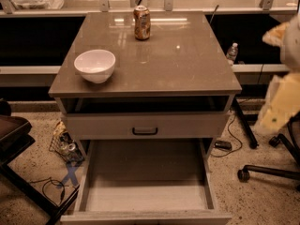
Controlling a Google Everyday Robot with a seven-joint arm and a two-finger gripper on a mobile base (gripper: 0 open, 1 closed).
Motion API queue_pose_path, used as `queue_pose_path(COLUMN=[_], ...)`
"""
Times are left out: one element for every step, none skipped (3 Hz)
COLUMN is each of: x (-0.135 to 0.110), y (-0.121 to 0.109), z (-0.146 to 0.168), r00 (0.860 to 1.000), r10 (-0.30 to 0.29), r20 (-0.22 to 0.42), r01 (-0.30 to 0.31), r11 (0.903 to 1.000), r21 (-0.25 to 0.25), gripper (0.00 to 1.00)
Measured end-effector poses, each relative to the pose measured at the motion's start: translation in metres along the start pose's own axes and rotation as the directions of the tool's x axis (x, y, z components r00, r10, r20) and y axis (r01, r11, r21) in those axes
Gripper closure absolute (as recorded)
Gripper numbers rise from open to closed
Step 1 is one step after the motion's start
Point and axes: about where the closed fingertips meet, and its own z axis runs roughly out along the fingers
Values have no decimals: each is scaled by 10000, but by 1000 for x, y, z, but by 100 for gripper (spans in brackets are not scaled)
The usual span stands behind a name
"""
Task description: Close middle drawer
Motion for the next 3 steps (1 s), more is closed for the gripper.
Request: queue_pose_path(x=[37, 56, 75], y=[50, 84, 119], z=[37, 82, 142], r00=[9867, 9708, 9508], r10=[1248, 1656, 1932], r20=[1043, 1736, 2421], r01=[-1256, -1675, -1945], r11=[9921, 9859, 9807], r21=[11, -36, -187], gripper=[0, 0, 0])
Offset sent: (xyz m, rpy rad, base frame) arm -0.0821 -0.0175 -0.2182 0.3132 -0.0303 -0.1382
